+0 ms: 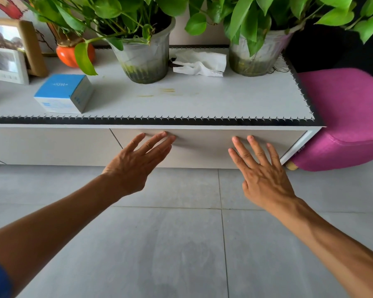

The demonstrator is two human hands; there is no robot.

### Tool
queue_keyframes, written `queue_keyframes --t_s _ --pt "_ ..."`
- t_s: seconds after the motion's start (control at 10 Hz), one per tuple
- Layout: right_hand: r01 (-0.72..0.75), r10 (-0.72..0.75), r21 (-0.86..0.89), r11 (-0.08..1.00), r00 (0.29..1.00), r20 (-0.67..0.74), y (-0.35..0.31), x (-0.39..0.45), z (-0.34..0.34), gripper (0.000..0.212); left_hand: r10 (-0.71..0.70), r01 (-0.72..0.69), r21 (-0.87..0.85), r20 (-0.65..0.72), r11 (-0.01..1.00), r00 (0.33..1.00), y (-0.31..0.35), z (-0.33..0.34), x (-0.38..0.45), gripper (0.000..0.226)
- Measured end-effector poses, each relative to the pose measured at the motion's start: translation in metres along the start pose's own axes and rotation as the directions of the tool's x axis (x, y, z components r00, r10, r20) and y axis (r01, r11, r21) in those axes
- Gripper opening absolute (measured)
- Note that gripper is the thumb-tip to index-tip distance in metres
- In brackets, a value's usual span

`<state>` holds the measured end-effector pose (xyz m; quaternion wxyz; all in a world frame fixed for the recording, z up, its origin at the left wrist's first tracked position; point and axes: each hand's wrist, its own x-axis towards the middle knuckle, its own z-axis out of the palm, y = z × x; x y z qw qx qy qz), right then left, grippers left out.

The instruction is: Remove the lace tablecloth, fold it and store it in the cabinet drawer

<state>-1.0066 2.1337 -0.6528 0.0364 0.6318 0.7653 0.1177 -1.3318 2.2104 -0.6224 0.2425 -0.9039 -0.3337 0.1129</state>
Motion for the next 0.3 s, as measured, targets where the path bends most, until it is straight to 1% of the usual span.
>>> queue_keyframes --t_s 0.1,0.2,0.3 --pt "0.02 -0.023 0.052 0.998 0.999 0.049 -0.004 0.003 -0.008 0.086 0.01 -0.006 -0.112 0.035 0.994 0.999 0.0 -0.009 0.005 0.08" --pt "0.017 -0.029 0.356 0.934 0.999 0.028 0.001 -0.011 -0.038 0.072 -0.061 0.036 -0.542 -0.028 0.84 0.998 0.006 -0.039 -0.014 0.077" --pt "0.002 0.075 0.751 0.661 0.995 -0.068 0.016 -0.033 -0.065 0.06 -0.265 0.006 -0.831 -0.17 0.556 0.949 0.002 -0.06 -0.04 0.074"
